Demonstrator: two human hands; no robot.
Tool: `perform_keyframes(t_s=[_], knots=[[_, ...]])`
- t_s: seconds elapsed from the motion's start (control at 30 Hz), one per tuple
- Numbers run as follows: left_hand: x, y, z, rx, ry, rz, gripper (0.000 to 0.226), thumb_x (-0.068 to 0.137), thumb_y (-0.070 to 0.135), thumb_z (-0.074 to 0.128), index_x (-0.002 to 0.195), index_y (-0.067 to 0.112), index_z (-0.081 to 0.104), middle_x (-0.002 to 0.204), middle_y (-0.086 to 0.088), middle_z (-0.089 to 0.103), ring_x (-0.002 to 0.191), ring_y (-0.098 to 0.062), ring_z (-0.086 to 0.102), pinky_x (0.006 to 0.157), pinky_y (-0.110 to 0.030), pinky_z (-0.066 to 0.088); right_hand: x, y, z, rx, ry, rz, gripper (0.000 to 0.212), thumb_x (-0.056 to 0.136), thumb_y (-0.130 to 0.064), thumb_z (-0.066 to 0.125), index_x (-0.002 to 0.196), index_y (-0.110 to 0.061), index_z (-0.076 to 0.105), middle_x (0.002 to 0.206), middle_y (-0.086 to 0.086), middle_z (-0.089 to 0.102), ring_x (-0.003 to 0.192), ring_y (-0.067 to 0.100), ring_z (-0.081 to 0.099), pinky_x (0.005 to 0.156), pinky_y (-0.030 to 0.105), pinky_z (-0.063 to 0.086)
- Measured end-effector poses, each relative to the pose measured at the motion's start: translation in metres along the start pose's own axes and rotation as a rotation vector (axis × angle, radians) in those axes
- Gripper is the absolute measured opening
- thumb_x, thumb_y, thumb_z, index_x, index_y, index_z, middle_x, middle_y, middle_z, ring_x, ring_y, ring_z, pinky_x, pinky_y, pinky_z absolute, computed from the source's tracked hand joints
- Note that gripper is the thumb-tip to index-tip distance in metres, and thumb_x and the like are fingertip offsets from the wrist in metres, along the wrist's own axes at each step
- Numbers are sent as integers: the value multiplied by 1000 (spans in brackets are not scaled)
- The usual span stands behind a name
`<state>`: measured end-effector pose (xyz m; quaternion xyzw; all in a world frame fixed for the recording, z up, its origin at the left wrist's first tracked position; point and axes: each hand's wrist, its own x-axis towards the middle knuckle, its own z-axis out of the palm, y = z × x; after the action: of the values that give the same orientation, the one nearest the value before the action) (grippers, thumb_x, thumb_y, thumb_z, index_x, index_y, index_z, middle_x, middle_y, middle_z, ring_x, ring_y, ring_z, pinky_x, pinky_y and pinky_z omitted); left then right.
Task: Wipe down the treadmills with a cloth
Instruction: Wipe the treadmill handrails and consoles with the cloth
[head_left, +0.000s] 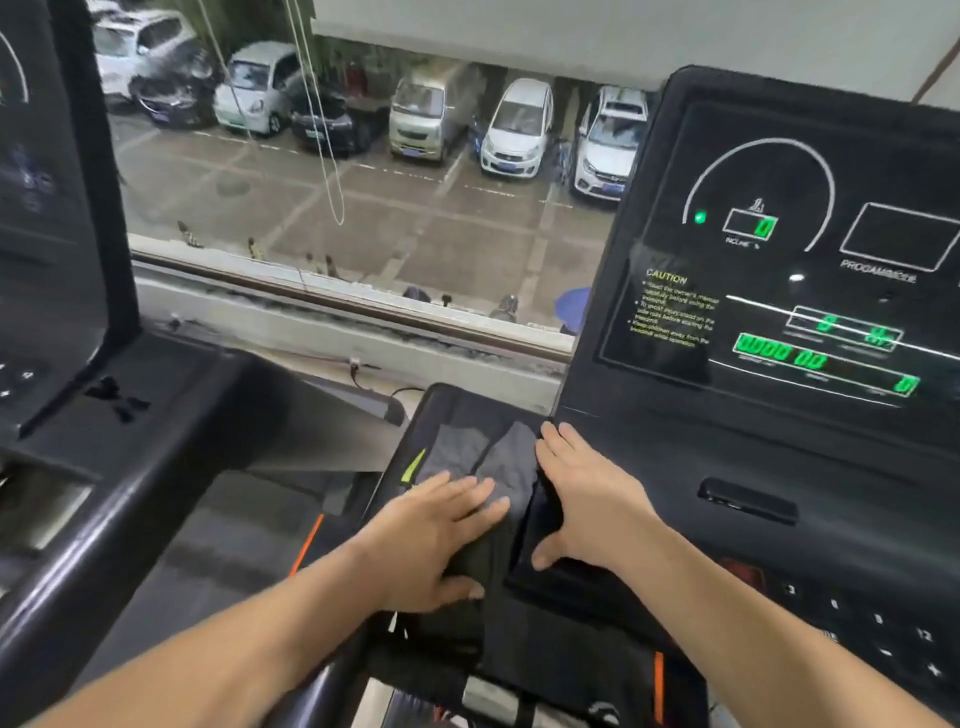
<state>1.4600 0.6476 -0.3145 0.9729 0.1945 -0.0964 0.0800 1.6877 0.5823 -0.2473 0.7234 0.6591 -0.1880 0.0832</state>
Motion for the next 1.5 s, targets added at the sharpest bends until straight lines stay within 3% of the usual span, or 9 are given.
perform_keyframes(t_s=[0.17,0.27,0.5,0.63,0.83,1.03,1.17,1.37,1.5], knots=[[21,-29,0,184,186,133,74,101,68,30,143,12,54,140,-5,61,124,-26,57,111,-41,42,-4,-4,-1,119,83,25,142,59,-49,95,164,-26,1,169,-17,-10,155,3,-8,119,35,30],[41,-26,-12,199,218,81,55,102,60,30,110,17,64,102,-4,62,90,-29,59,85,-42,46,-6,-3,0,155,103,14,141,60,-48,95,164,-29,1,169,-20,-11,155,3,-5,116,34,35],[94,36,-18,6,167,-693,59,107,55,19,109,15,62,103,-9,70,90,-29,69,75,-39,42,3,8,0,222,88,31,147,55,-44,97,161,-38,-4,165,-27,-19,152,-4,-11,109,36,43],[108,44,-14,-294,206,-887,64,106,56,20,105,14,68,97,-8,73,89,-30,71,67,-33,41,2,6,9,227,74,56,146,56,-40,97,161,-39,-4,165,-28,-17,151,-6,-13,111,36,42],[61,26,2,-241,295,-370,40,100,56,46,105,18,59,106,-6,65,99,-30,65,80,-38,44,-3,3,9,166,149,43,111,82,-15,73,162,-35,0,167,-24,-13,154,-2,-7,116,27,35],[31,-64,-14,-18,55,226,51,97,56,39,141,33,53,147,11,55,135,-13,48,106,-36,40,-6,-2,15,99,136,152,145,58,-55,93,163,-16,1,167,-10,-26,156,10,-15,118,37,33],[46,-58,-15,152,135,251,40,100,55,43,120,26,61,115,6,68,101,-21,63,88,-36,49,-3,-7,15,77,93,166,145,59,-53,94,163,-15,1,164,-12,-32,154,8,-21,109,37,42],[82,24,-5,-95,241,-492,52,100,47,36,82,8,64,67,-11,63,54,-31,62,49,-33,46,5,-4,15,31,54,180,153,53,-56,95,163,-13,-3,165,-7,-32,154,11,-23,113,35,41],[104,26,-26,-736,158,-1024,64,108,53,29,137,2,54,132,-20,62,119,-39,61,94,-42,49,9,-6,16,0,7,208,155,57,-58,94,162,-14,-12,162,-6,-38,153,13,-27,117,38,35]])
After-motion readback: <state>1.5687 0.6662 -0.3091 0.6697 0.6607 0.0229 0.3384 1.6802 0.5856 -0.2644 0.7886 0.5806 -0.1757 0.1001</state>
